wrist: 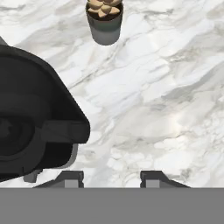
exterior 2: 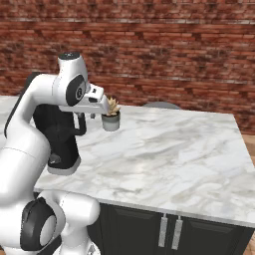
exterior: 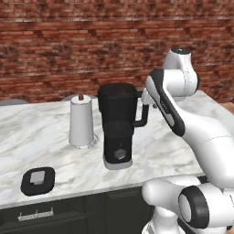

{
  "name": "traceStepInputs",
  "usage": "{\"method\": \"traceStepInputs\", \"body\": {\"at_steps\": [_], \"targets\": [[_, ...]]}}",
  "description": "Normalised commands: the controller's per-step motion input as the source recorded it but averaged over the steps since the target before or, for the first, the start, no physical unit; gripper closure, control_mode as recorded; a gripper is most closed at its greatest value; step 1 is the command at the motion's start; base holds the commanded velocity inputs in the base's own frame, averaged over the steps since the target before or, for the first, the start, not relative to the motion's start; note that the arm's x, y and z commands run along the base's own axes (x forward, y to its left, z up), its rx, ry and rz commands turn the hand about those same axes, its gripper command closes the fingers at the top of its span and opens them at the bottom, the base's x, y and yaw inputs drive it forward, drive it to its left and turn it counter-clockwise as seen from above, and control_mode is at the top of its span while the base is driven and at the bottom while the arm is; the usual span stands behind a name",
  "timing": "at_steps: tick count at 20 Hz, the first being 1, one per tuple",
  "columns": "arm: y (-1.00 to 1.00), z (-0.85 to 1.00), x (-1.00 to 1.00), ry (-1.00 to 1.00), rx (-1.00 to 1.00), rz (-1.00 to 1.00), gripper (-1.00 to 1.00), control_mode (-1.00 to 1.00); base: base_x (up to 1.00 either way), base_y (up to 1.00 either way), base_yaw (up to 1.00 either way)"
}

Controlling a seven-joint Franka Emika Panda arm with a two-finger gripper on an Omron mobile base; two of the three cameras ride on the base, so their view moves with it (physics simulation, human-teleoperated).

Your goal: Close the lid blender by securely placing the lid on top.

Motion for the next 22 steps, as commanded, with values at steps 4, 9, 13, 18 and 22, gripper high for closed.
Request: {"method": "traceStepInputs", "body": {"at_steps": [4,9,13,18,22], "targets": [[0.02,0.0,-0.04,0.0,0.0,0.0,-1.0,-1.0,0.0,0.0,0.0],[0.14,-0.05,-0.51,-0.07,-0.02,0.0,-1.0,-1.0,0.0,0.0,0.0],[0.34,-0.03,-0.97,-0.11,-0.01,0.0,-1.0,-1.0,0.0,0.0,0.0],[0.28,-0.02,-0.29,0.0,0.0,0.0,-1.0,-1.0,0.0,0.0,0.0],[-0.02,-0.01,-0.01,0.03,0.0,0.0,-1.0,-1.0,0.0,0.0,0.0]]}}
